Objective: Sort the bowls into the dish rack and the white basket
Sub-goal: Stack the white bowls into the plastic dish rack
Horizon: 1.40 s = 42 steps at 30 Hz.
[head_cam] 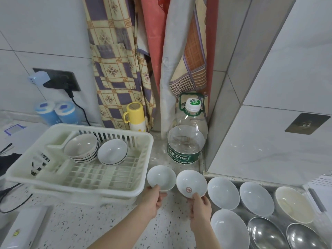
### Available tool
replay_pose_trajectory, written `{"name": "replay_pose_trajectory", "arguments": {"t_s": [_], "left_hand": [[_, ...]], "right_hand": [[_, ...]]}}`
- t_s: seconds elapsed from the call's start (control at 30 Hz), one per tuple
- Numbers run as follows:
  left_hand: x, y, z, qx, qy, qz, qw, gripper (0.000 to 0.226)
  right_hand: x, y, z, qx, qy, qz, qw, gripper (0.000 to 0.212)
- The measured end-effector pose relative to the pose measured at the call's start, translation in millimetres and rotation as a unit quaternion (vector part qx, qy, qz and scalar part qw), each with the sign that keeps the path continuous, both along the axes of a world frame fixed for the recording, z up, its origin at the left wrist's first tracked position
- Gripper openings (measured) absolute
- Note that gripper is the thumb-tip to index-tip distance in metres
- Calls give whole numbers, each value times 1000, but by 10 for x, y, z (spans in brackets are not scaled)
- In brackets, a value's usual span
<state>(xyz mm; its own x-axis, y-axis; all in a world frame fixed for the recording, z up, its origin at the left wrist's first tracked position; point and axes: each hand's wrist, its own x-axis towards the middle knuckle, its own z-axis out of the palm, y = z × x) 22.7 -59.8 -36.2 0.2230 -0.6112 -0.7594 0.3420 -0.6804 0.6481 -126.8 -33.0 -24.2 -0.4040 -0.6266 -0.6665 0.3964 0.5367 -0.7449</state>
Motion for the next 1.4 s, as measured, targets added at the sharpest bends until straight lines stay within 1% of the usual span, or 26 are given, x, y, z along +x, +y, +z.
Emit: {"name": "replay_pose_trajectory", "arguments": {"t_s": [0.2, 0.3, 0.4, 0.47, 0.53, 0.63, 0.73, 0.87, 1.03, 1.23, 1.4], "left_hand": [[43, 312, 161, -39, -62, -58, 996, 8], [113, 462, 321, -62, -78, -116, 988, 6], [226, 546, 586, -74, -77, -213, 971, 7], [303, 593, 782, -85, -70, -264, 958, 7], [385, 638, 958, -97, -62, -293, 949, 4], [560, 654, 1163, -120, -60, -306, 942, 5], [828, 595, 1294, -145, -66, -289, 944, 9], [1286, 484, 1384, -174, -65, -230, 955, 13], [1911, 414, 1283, -192, -53, -124, 972, 18], [2564, 313, 1126, -192, -19, -29, 981, 19], [2920, 144, 1035, -192, -8, 5, 981, 19]], "right_hand": [[61, 281, 335, -57, 4, -34, 998, 30], [59, 390, 564, -101, 18, -41, 994, 25], [86, 450, 837, -141, 53, -38, 988, 14], [140, 465, 994, -160, 84, -35, 983, 12], [225, 467, 1103, -179, 97, -34, 978, 11], [377, 448, 1185, -197, 89, -46, 975, 7], [546, 404, 1249, -211, 77, -57, 973, 10], [817, 303, 1322, -226, 80, -48, 970, 10], [1221, 118, 1301, -233, 92, -6, 968, 9], [1744, -160, 1152, -235, 150, 87, 956, 8], [2061, -402, 959, -195, 158, 120, 961, 29]]}}
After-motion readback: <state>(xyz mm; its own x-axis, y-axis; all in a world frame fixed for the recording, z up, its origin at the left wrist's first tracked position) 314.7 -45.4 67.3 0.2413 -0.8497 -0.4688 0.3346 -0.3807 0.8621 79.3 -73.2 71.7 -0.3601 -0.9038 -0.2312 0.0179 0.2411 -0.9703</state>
